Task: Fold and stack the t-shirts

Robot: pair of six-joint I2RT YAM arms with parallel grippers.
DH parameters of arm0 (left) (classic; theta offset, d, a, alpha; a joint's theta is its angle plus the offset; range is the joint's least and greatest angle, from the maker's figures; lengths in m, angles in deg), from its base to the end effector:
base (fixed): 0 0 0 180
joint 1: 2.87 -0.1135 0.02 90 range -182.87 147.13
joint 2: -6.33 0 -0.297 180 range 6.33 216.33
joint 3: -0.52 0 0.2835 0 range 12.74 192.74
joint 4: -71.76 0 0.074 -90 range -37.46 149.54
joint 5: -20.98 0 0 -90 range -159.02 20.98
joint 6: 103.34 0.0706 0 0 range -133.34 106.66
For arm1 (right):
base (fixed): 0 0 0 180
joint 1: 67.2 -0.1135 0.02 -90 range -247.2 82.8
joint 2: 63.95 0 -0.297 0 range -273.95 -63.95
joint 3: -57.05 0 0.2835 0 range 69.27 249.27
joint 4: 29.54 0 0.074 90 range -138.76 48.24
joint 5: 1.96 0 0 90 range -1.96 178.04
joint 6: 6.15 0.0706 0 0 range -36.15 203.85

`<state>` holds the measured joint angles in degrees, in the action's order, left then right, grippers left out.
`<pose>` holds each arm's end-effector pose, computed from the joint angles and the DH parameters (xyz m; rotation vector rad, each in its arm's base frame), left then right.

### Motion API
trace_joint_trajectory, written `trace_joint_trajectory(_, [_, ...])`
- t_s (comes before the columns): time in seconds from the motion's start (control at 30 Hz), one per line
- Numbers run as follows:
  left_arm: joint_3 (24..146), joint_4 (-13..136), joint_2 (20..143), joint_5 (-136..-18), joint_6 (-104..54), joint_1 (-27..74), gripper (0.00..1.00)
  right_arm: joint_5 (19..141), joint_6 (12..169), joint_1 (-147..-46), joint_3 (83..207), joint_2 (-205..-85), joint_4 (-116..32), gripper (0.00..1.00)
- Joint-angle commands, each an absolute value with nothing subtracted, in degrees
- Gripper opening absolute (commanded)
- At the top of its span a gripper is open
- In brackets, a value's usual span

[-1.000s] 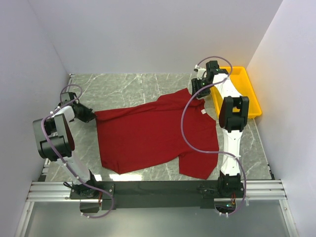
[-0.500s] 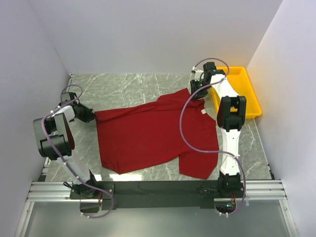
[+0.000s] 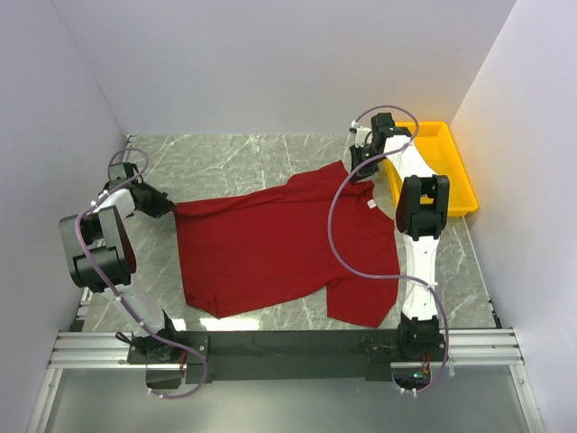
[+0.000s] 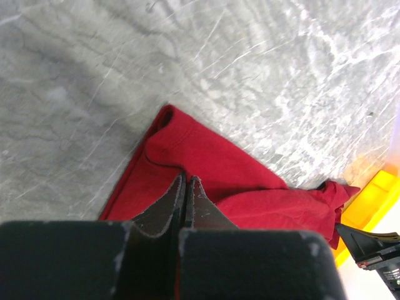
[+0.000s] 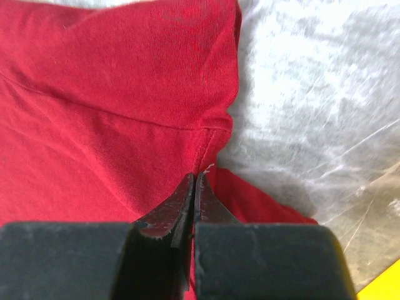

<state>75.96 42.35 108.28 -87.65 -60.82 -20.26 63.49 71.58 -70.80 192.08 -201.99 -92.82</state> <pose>0.4020 0.1023 0.1608 -1.2760 2.2501 -0.6148 0.5766 0.0657 0.1706 -0.4858 2.6085 0.5330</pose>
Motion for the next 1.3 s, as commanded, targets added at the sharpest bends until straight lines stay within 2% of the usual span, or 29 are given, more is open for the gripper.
trace_joint_trajectory(0.0, [78.65, 42.32, 108.02, -88.53, -60.53, -20.36, 0.01, 62.38, 72.6, -69.66, 194.34, -197.29, -88.34, 0.0])
trace_joint_trajectory(0.73, [87.52, 45.74, 103.45, -94.94, -62.64, -23.61, 0.01, 48.67, 73.04, -65.09, 194.08, -186.91, -73.49, 0.0])
trace_joint_trajectory(1.27, [87.71, 45.65, 101.87, -95.9, -67.21, -27.92, 0.0, 48.23, 75.85, -63.25, 192.06, -183.05, -67.33, 0.0])
